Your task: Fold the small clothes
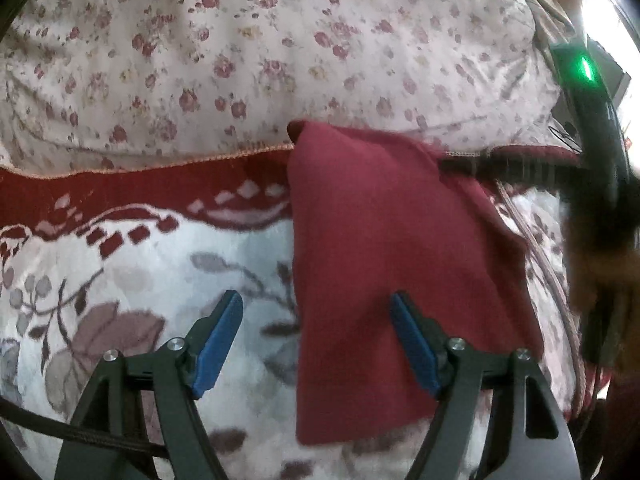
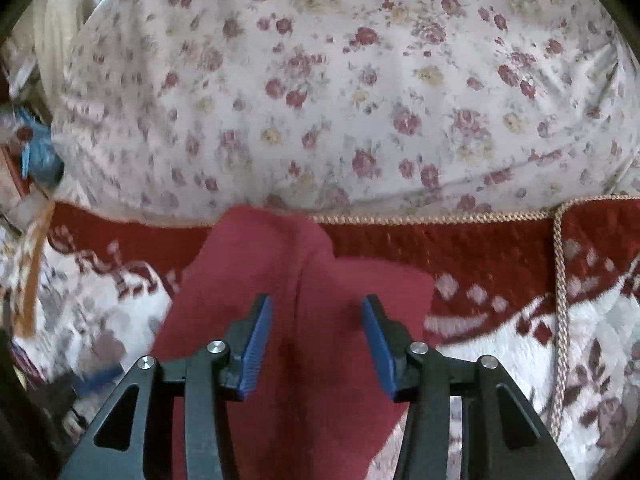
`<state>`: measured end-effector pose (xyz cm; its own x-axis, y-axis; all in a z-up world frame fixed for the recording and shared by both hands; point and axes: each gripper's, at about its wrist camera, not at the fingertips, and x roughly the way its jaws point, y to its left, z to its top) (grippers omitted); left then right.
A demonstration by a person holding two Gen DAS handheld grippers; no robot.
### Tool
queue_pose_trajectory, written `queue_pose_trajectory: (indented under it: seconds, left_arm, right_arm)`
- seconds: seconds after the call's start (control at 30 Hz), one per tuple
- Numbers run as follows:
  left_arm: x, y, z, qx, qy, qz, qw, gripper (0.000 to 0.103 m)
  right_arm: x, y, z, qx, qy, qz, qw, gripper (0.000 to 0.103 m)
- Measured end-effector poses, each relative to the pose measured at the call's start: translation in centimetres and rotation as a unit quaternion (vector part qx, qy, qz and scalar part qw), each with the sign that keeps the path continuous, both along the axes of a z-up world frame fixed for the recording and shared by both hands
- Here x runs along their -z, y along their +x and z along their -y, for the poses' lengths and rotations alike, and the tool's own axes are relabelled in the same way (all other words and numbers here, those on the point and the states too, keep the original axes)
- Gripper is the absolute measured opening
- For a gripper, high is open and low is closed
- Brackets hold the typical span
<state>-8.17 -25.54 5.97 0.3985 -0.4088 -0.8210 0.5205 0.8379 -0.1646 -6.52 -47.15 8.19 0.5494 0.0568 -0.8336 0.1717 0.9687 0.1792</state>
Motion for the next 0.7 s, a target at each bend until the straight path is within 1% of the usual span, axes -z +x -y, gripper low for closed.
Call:
queue_pose_trajectory:
  seconds: [0.07,0.1,0.13,0.17,0.2,0.27,0.33,0.5,0.6,0.63,0.67,0.7]
  left_arm:
    - [0.8,0.6,0.8,0.005,0.013,-0.005,0.9999,0.077]
    - [1.2,0.8,1.1,0.006,0.014,-0.01,0.9998,0.078]
    - [1.6,1.0,1.3,0.004,0.014,-0.014,0.9998,0.081]
    - [1.8,1.0,1.4,0.004,0.014,-0.016,0.9998,0.083]
    - [1.9,1.0,1.5,0.004,0.016,-0.016,0.9997,0.083]
    - [2.0,0.9,1.5,0.005,0.018,-0.013,0.9997,0.084]
    - [1.9,0.7,1.5,0.005,0.022,-0.006,0.9997,0.084]
    - [1.7,0.3,1.7,0.001,0.024,0.0,0.9997,0.084]
    - [1.7,0.0,1.9,0.0,0.027,0.003,0.9996,0.084]
    - [1.7,-0.1,2.0,0.0,0.03,0.004,0.9995,0.084]
    - [1.7,-0.2,2.0,0.001,0.032,0.005,0.9995,0.085]
    - [1.7,-0.3,2.0,0.001,0.034,0.007,0.9994,0.085]
  right_arm:
    - [1.5,-0.4,-0.1,0.004,-0.04,-0.02,0.999,0.051]
    - [2.7,-0.4,0.3,0.007,-0.043,-0.025,0.999,0.051]
    - [3.4,-0.5,0.8,0.012,-0.037,-0.023,0.999,0.051]
    - [4.0,-0.6,1.4,0.018,-0.027,-0.016,0.999,0.055]
    - [4.4,-1.0,2.0,0.027,-0.009,-0.007,1.0,0.056]
    - [4.3,-1.7,2.7,0.038,0.023,0.001,0.999,0.057]
    - [3.6,-2.5,2.7,0.041,0.032,0.001,0.999,0.057]
    - [1.2,-6.0,1.3,0.037,0.023,0.015,0.999,0.061]
    - [2.3,-6.8,0.5,0.032,0.001,-0.002,0.999,0.063]
    - [2.8,-6.9,0.7,0.034,-0.002,-0.004,0.999,0.068]
    - [3.4,-6.9,0.7,0.038,-0.011,-0.003,0.999,0.076]
    - [3.7,-7.0,0.8,0.04,-0.02,-0.001,0.999,0.081]
